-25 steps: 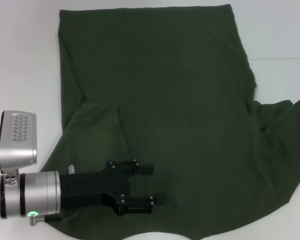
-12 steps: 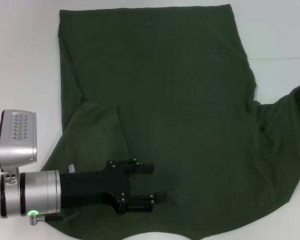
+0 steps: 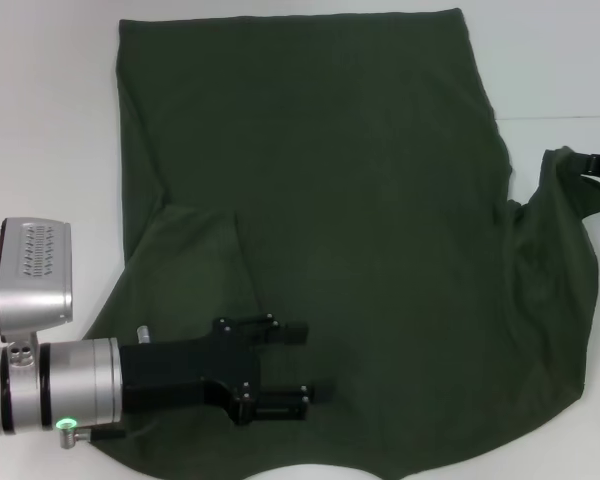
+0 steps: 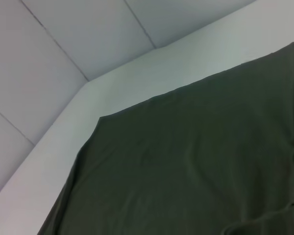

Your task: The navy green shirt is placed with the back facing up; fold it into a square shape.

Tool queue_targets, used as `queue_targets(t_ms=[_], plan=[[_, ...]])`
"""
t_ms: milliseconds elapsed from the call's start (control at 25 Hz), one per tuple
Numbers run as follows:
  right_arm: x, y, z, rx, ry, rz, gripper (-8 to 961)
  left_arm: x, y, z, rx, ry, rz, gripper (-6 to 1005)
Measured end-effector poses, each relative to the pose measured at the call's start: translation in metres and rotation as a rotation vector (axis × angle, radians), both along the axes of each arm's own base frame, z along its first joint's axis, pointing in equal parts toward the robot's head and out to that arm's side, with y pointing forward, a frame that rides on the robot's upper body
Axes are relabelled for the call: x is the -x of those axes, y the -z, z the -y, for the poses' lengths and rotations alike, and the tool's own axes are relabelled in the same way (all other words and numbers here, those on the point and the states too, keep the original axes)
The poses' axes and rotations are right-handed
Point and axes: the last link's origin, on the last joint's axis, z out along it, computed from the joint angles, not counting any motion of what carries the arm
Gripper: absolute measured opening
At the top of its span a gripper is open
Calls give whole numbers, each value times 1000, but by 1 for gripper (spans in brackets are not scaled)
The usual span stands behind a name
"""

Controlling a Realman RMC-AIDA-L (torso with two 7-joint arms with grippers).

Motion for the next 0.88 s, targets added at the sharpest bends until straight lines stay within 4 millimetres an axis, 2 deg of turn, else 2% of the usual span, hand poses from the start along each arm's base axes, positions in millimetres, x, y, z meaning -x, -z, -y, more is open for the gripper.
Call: queue_targets(t_ms=[320, 600, 760, 880], plan=[[16, 21, -8, 29, -33, -6, 133, -1, 0, 0, -4, -1, 7, 813], [38, 63, -16, 55, -39, -10, 146, -1, -2, -2, -15, -6, 14, 814], [54, 91, -13, 123, -101, 13, 153, 0, -2, -3, -24, -15, 13, 814], [61, 96, -11, 146, -136, 11, 159, 2, -3, -3, -32, -26, 14, 813]])
